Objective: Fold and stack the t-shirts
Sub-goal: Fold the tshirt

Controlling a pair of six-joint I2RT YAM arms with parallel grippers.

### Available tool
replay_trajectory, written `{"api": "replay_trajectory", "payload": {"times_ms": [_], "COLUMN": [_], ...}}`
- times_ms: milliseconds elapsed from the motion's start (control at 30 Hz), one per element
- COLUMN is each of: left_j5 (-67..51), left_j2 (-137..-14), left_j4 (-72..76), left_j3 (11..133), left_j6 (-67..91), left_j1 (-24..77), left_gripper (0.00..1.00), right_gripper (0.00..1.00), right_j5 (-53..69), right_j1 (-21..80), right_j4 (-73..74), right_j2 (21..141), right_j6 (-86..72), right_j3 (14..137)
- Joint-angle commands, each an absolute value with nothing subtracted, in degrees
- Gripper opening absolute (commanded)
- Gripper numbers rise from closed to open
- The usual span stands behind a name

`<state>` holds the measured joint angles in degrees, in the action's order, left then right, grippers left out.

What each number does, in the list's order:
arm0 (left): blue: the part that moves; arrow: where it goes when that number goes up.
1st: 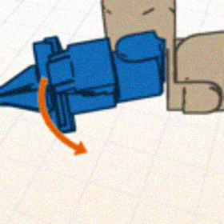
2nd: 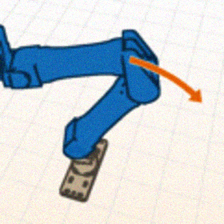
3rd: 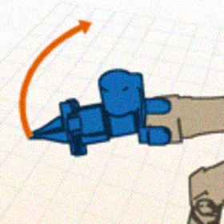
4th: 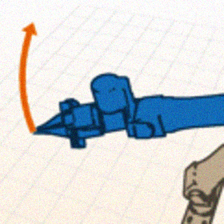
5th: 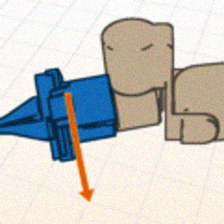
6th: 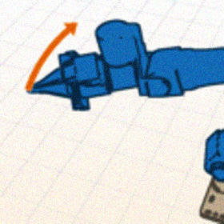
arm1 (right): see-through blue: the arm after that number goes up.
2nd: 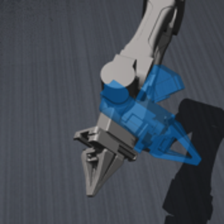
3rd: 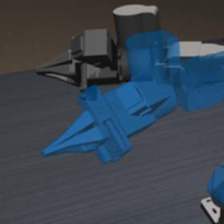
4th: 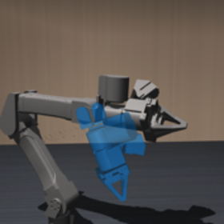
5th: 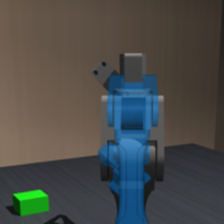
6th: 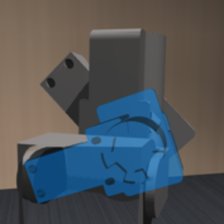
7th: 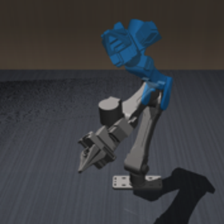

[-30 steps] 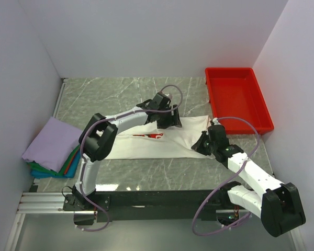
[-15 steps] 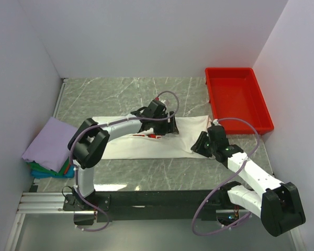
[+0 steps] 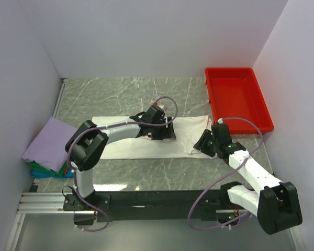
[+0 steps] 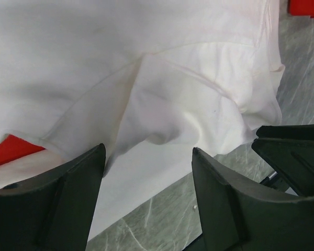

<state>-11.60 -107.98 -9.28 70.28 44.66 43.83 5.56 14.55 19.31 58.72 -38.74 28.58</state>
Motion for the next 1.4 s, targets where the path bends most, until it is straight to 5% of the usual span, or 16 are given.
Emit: {"api": "replay_trajectory", "payload": {"times_ms": [0,433,767,1367], "left_j5": [-9.6,-7.7,-6.4,-5.9], "left_j2": [-105.1,-104.0,-104.9,-105.9], "left_j4": [-8.8,-7.5,-9.0,-8.7], "left_j3": [70.4,68.7,70.0,70.4], "left_j6": [42.8,37.2,35.2,35.9], "left_j1": [44.1,44.1,44.1,43.8], "left_gripper": [0.72,0.55,0.27,0.24], "right_gripper": [0.52,0.51,0.51,0.39], "right_j5": [8.2,8.3,11.1,15.6], "right_j1": [13.9,14.1,14.1,16.3], "right_j4": [15.3,9.6,5.9,5.3], "right_j2": [59.7,73.7,84.7,87.7], "right_j6": [-38.9,-36.6,-34.4,-33.3], "right_j3": [29.2,39.6,44.3,44.4]}}
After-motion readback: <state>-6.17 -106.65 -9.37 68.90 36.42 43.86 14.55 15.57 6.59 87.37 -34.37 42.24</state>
